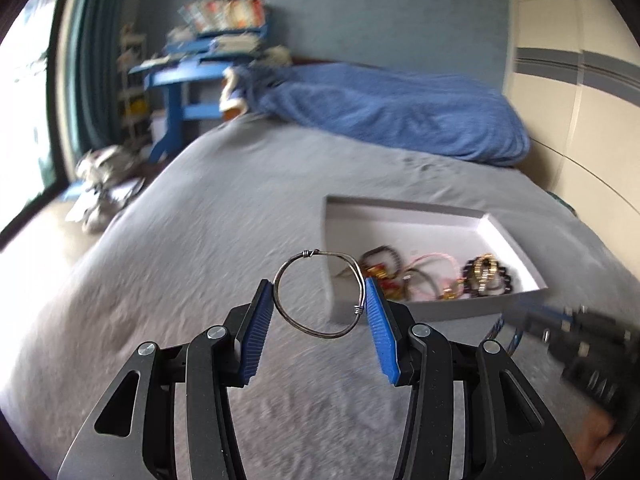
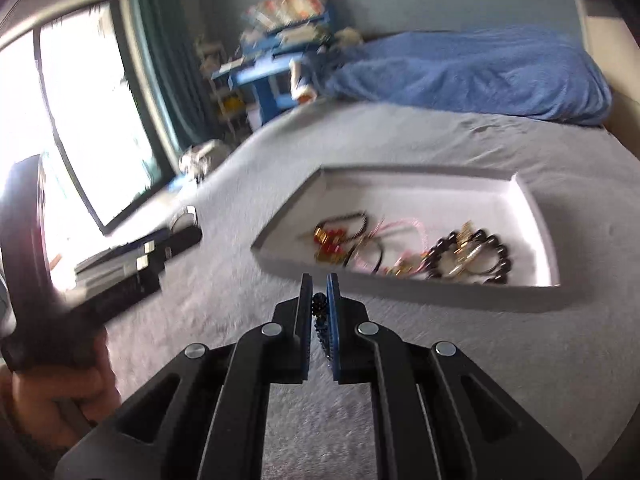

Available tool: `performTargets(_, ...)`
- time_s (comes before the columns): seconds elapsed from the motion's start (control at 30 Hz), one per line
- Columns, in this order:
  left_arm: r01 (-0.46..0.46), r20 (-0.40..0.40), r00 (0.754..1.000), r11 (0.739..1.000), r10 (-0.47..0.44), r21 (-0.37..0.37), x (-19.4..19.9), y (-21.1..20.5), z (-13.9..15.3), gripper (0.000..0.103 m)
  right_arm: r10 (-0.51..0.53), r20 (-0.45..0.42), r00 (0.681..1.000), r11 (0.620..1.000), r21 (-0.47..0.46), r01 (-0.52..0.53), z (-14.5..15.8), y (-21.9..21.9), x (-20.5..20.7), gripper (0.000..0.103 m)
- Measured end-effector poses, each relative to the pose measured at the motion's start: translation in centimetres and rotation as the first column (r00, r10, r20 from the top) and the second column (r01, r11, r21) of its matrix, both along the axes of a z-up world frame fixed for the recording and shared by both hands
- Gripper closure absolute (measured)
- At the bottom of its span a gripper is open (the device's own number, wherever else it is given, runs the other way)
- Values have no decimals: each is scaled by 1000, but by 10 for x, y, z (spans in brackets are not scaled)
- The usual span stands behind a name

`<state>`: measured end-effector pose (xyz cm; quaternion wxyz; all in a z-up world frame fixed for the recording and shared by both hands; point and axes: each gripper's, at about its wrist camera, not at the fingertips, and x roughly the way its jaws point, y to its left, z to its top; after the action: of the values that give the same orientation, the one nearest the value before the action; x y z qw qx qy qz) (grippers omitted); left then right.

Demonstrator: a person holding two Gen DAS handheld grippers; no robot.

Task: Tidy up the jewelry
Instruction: 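Carry the silver bangle and blue bead bracelet into the tray and open both grippers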

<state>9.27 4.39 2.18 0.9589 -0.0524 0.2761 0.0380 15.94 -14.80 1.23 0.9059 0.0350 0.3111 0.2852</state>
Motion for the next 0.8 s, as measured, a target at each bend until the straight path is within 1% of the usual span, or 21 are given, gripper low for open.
performTargets(0.2,101,44,994,993,-103,53,9,-28,4,55,-60,19,998,993,101,58,13,-29,9,96)
performTargets(0.3,120,51,991,992,-122,50,14,-32,4,55,-75,17,997,986,152,72,16,-38,13,96)
performTargets(0.47,110,50,993,994,-110,5,21,-24,4,55,-86,-4,996,971,224,85,18,-49,21,96)
performTargets(0.6,101,50,994,994,-99,-37,26,-15,4,55,-95,-5,996,967,235,93,19,-52,25,96)
performTargets(0.8,119,54,992,991,-116,-54,37,-18,3,55,-98,-5,995,968,231,96,17,-45,30,96)
